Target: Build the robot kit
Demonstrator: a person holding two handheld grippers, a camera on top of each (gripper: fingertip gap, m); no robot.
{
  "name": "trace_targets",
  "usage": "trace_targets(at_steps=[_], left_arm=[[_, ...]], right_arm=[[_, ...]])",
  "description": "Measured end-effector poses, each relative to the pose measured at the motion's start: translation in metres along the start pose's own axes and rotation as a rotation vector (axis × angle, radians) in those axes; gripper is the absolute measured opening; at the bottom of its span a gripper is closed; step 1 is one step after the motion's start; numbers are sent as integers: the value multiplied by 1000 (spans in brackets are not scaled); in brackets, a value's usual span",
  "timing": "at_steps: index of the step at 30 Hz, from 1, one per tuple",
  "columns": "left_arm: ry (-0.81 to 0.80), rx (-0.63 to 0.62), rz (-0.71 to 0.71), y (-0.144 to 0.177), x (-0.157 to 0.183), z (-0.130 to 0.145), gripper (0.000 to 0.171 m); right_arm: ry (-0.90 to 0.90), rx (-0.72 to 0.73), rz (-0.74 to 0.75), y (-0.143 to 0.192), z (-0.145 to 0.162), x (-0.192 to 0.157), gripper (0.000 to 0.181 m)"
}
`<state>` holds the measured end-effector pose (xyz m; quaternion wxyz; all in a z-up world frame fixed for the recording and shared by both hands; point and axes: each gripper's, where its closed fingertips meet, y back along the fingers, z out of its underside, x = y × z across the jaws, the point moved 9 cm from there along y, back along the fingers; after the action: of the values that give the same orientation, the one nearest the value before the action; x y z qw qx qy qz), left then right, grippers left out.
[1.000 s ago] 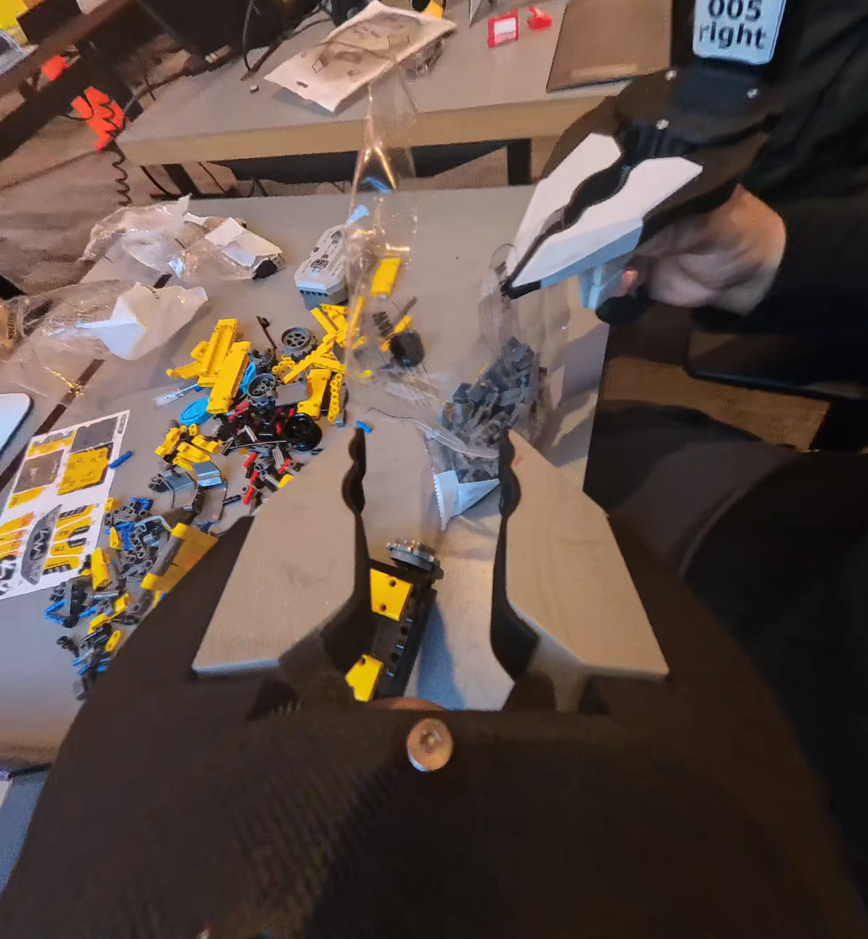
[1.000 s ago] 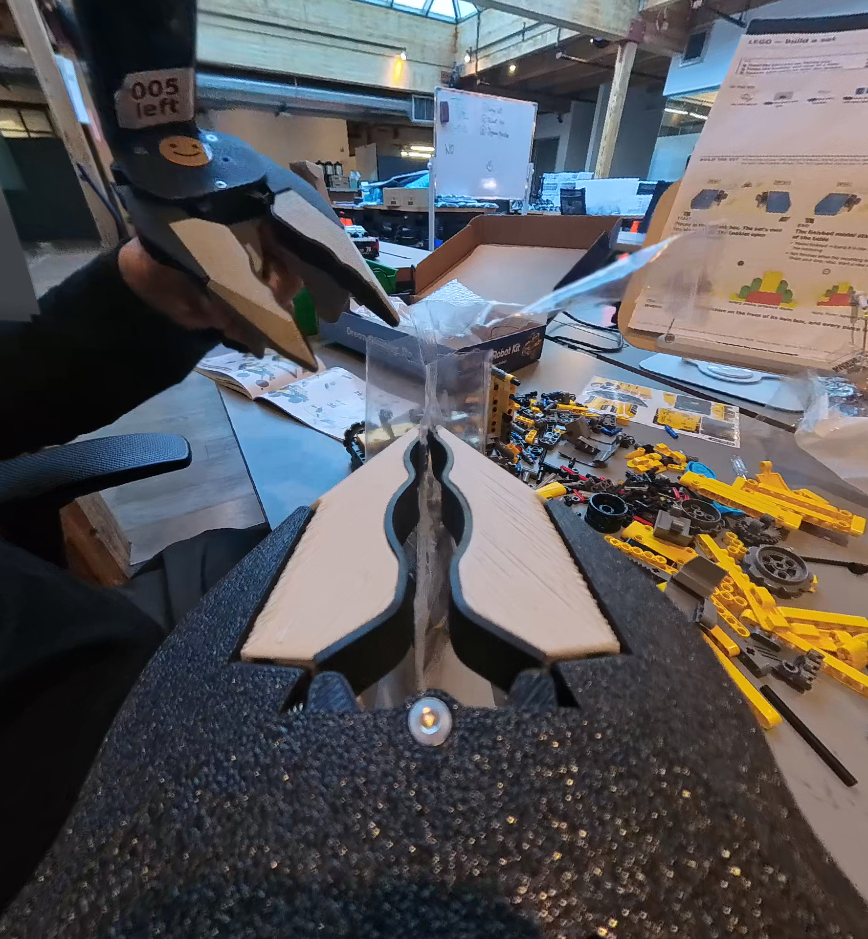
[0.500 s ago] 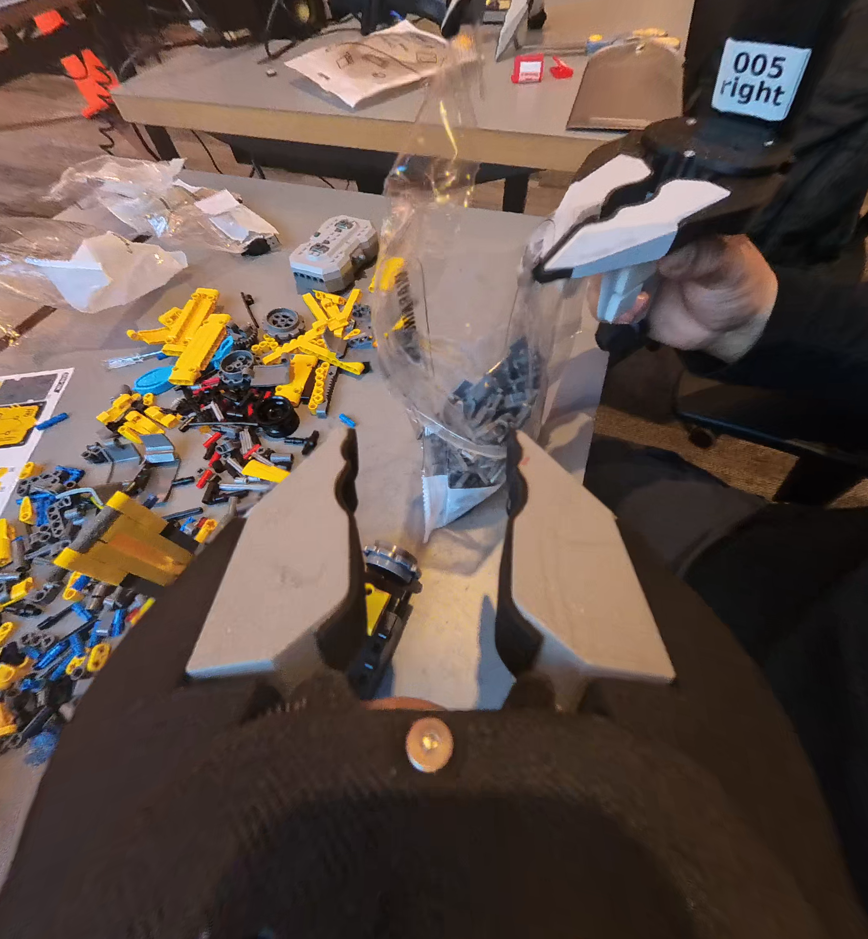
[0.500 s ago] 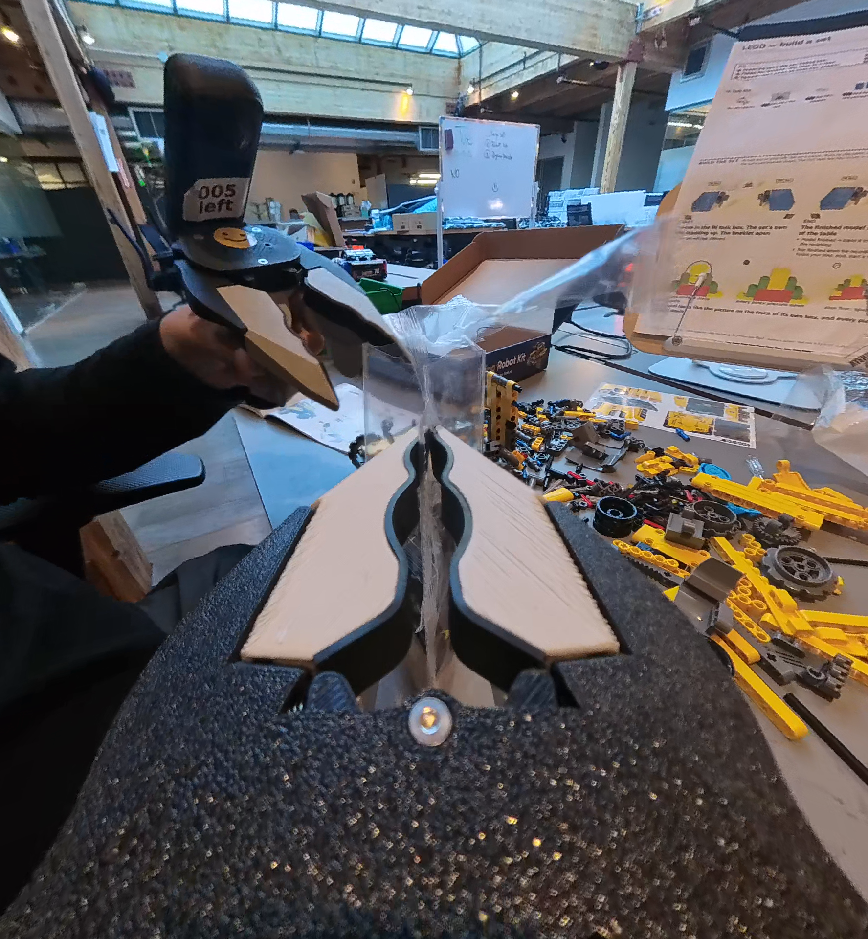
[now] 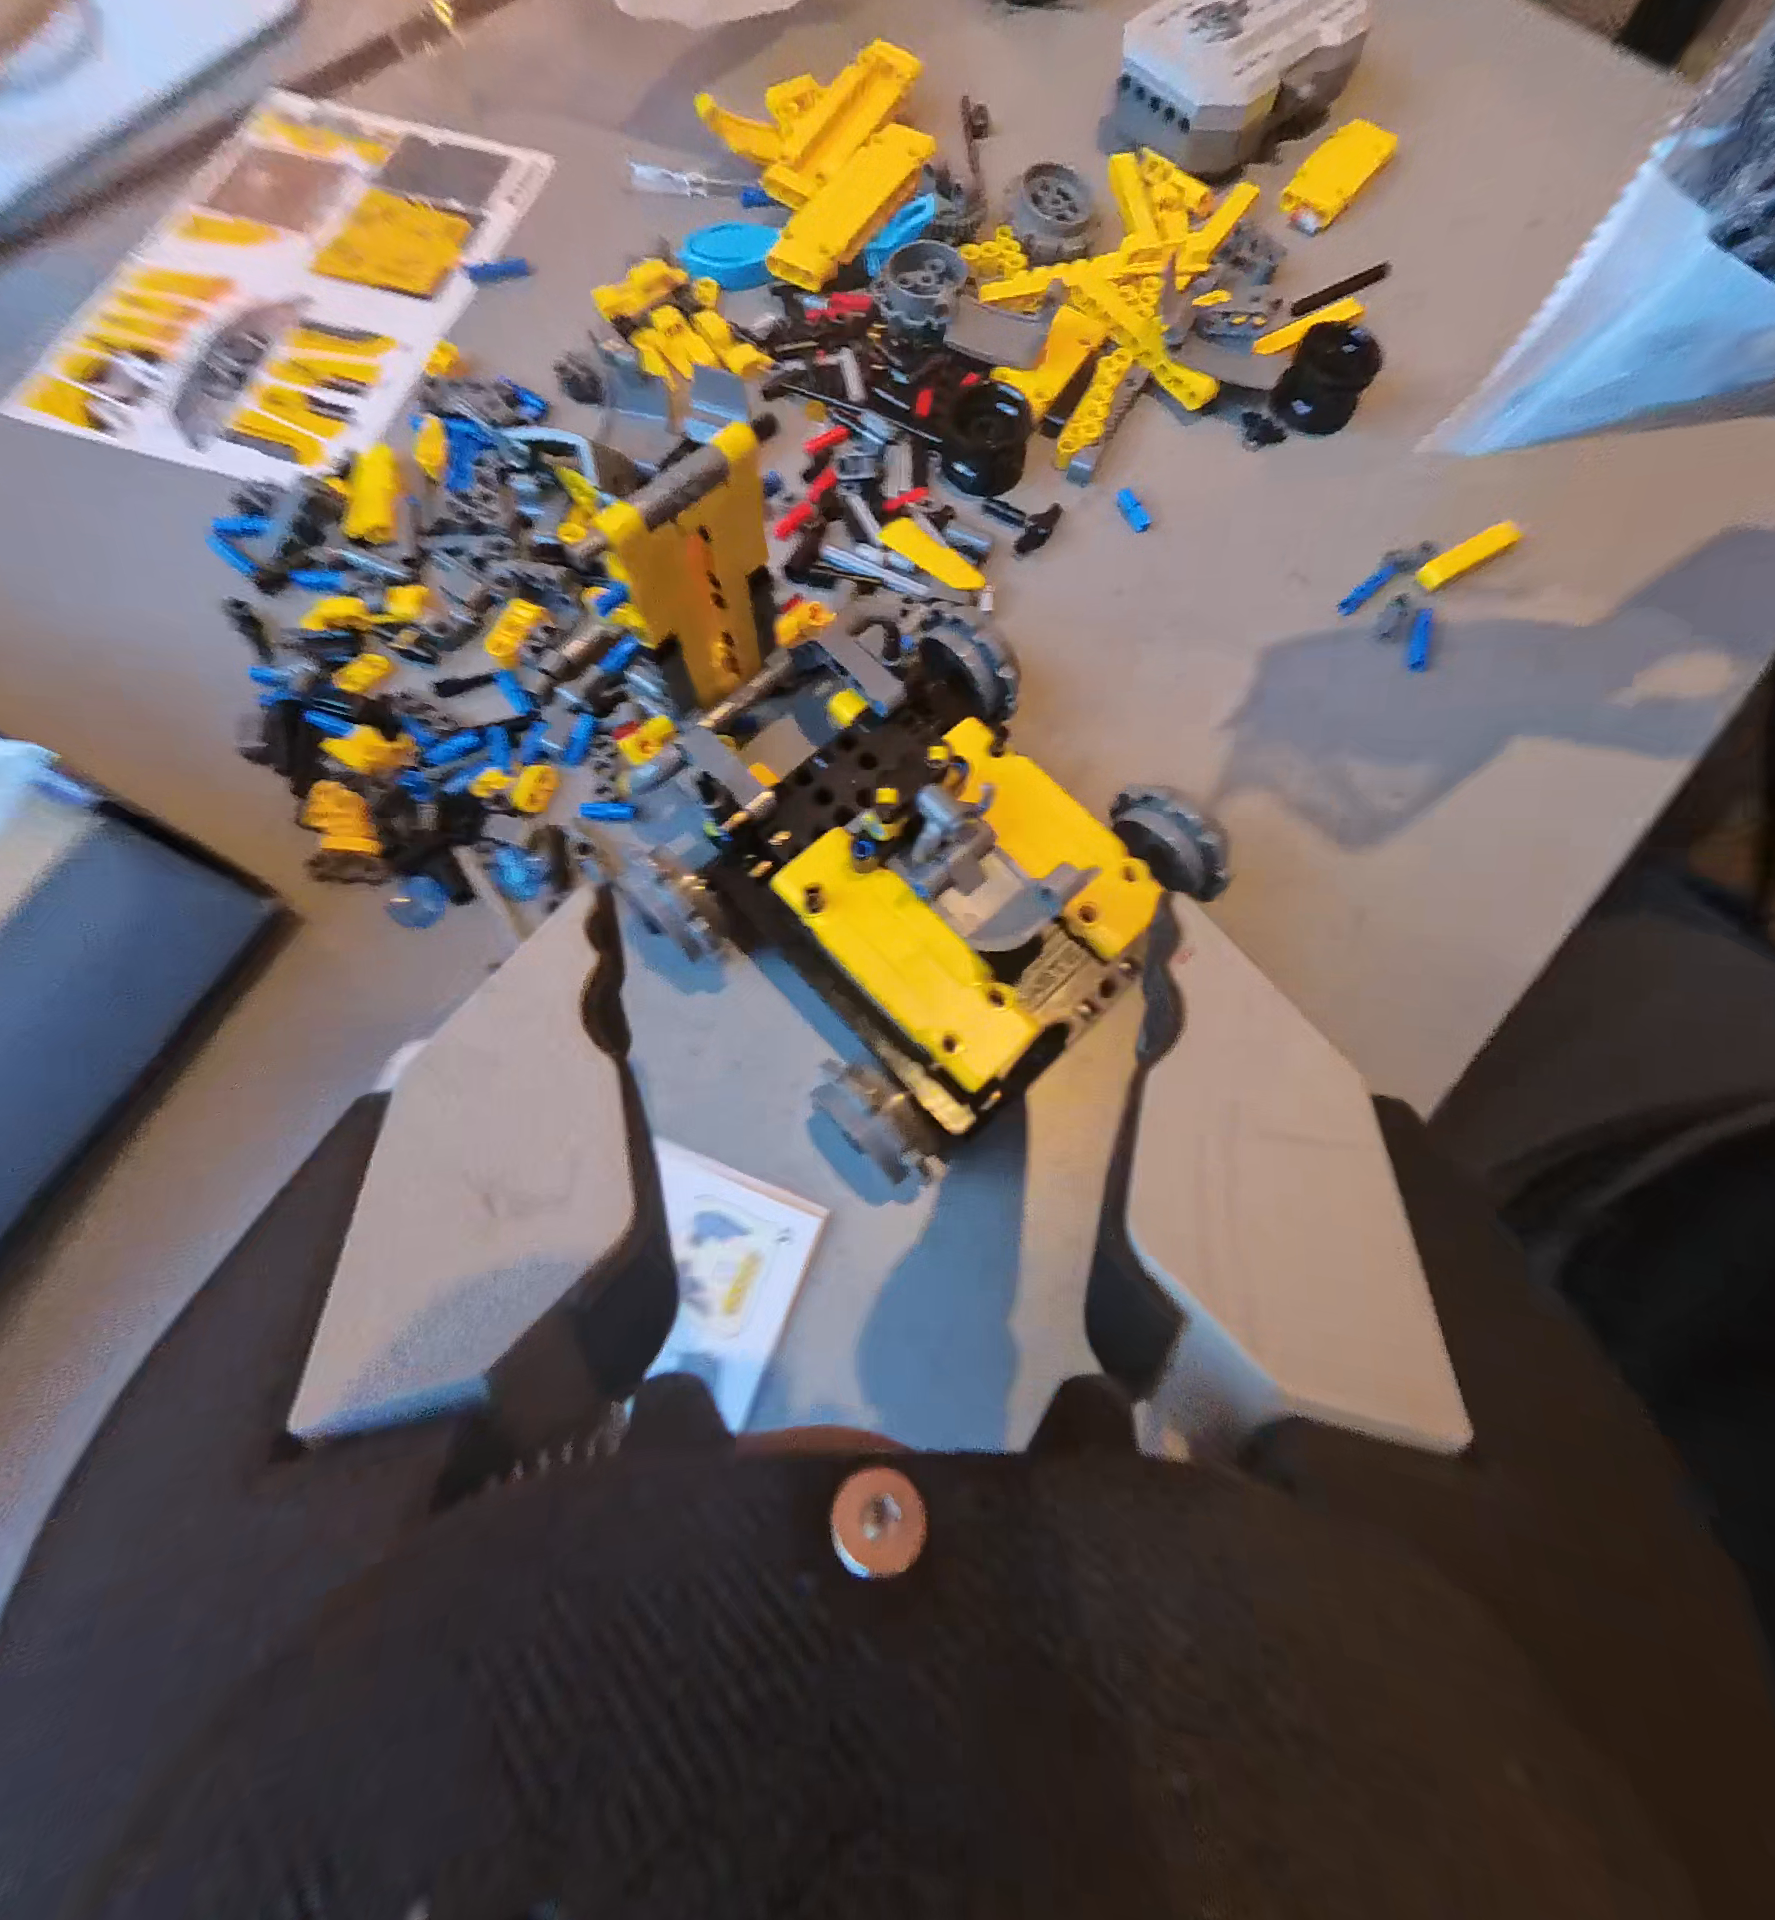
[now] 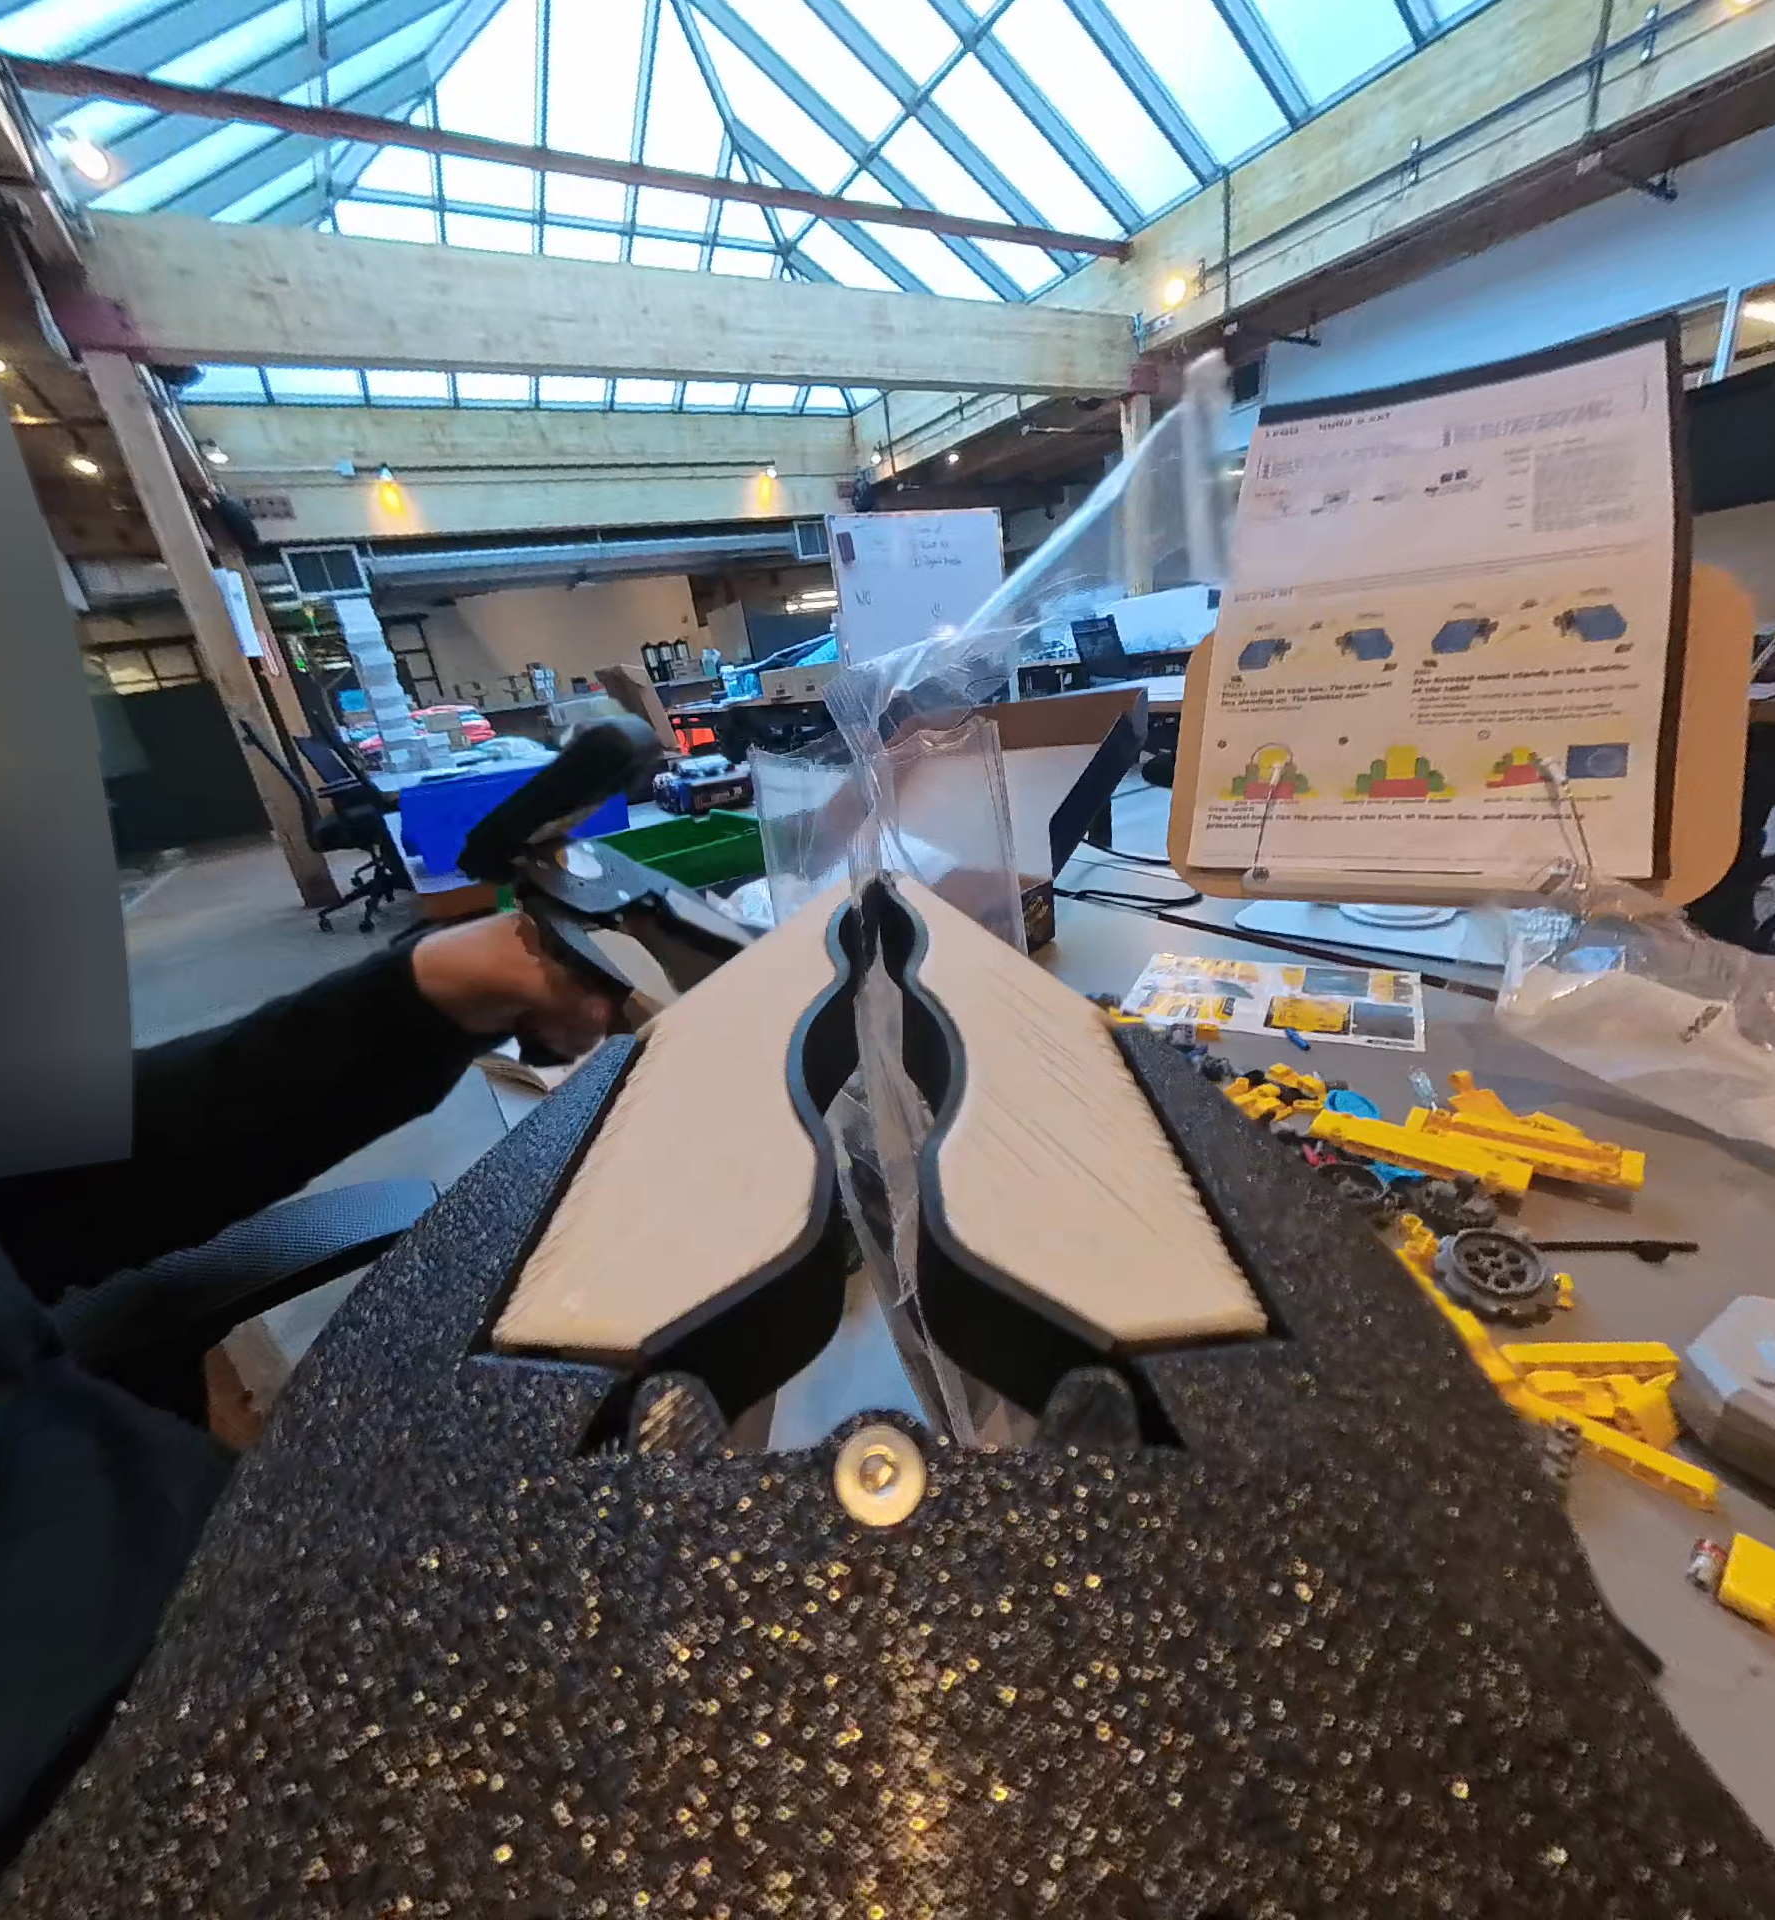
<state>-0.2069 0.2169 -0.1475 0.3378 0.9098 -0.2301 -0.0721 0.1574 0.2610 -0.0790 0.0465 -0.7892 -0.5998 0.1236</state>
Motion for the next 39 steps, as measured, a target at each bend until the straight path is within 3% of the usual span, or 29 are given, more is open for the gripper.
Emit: trace_targets(at_steps=[3, 6, 9, 18, 23, 29, 39], left_arm=[[33, -32, 105, -18, 13, 8, 101], [-15, -106, 50, -38, 12, 18, 104], [-19, -121, 95, -50, 8, 23, 102], [-29, -51, 130, -47, 11, 32, 85], [-70, -31, 78, -35, 18, 36, 73], [31, 44, 100, -11, 14, 30, 86], [11, -33, 126, -46, 12, 18, 91]], right_arm=[[29, 23, 3, 1, -15, 0, 0], [58, 55, -4, 4, -30, 0, 0], [92, 70, -7, 6, -41, 3, 0], [88, 54, 26, 21, -45, 30, 0], [85, -18, 114, 37, -33, 59, 0], [36, -75, 179, 52, -8, 84, 0], [82, -190, 257, 50, 25, 111, 0]])
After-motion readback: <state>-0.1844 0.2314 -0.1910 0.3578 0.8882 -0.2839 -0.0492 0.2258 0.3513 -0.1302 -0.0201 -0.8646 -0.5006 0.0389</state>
